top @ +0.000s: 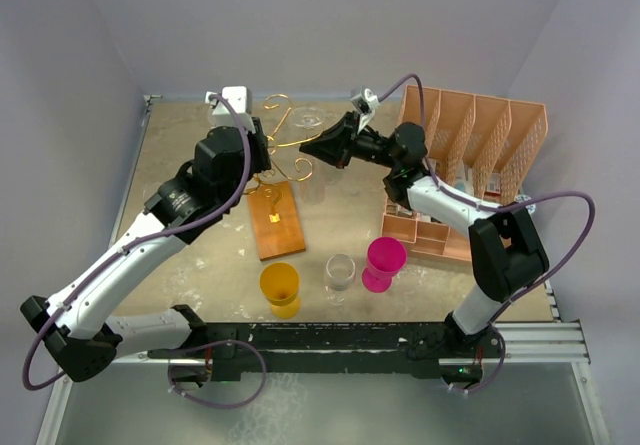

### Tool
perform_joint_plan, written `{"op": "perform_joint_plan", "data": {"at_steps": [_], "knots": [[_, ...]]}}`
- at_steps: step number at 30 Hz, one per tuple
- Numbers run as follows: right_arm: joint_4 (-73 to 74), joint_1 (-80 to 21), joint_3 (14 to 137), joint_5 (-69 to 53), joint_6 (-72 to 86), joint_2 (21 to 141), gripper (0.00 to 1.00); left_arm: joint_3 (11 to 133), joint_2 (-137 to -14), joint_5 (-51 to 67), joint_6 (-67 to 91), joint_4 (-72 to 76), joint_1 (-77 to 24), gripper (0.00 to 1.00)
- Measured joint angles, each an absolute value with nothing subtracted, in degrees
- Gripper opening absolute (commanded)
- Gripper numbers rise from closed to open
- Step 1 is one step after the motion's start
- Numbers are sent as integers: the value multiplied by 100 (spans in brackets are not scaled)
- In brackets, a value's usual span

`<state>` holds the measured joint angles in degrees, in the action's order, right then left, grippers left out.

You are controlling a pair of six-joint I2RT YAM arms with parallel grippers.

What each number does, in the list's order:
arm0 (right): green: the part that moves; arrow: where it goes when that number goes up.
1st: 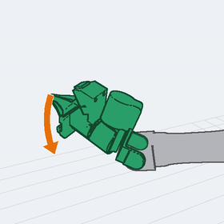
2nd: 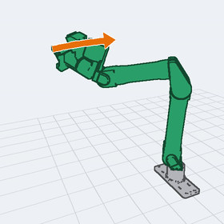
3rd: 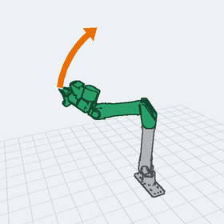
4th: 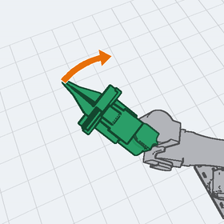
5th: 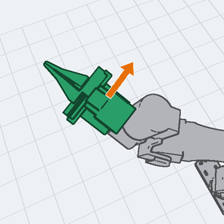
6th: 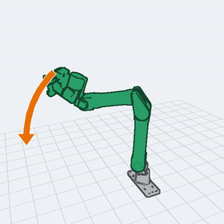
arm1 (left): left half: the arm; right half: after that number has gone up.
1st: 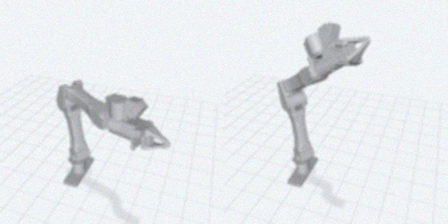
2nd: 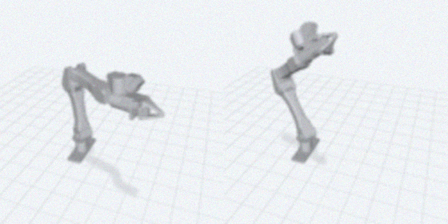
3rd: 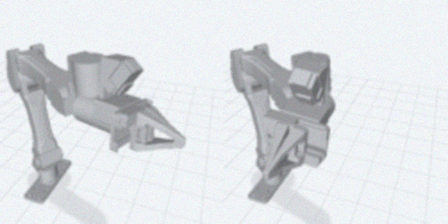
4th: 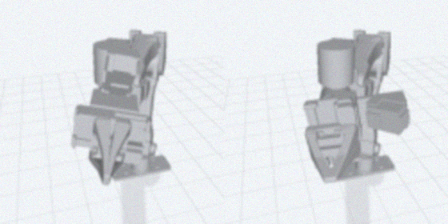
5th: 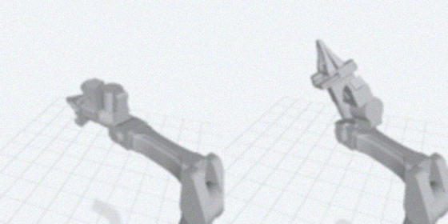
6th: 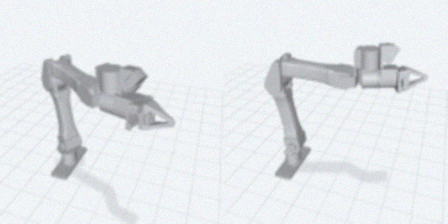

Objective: Place the wine glass upside down on the wine glass rack

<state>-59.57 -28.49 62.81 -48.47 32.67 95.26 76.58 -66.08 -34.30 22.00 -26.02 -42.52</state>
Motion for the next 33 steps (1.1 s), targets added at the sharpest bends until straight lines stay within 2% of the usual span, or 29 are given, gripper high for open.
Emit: {"op": "perform_joint_plan", "data": {"at_steps": [12, 27, 33], "knots": [[-5878, -2860, 6095, -3546, 3258, 9494, 0, 7660, -6458, -3315, 2204, -2609, -4252, 33], [-5502, -2858, 5887, -2987, 3057, 9336, 0, 7771, -6110, -3190, 2200, -2626, -4252, 39], [-5269, -2860, 6289, -3074, 2808, 9631, 8, 7859, -5979, -3148, 2200, -2628, -4252, 41]]}}
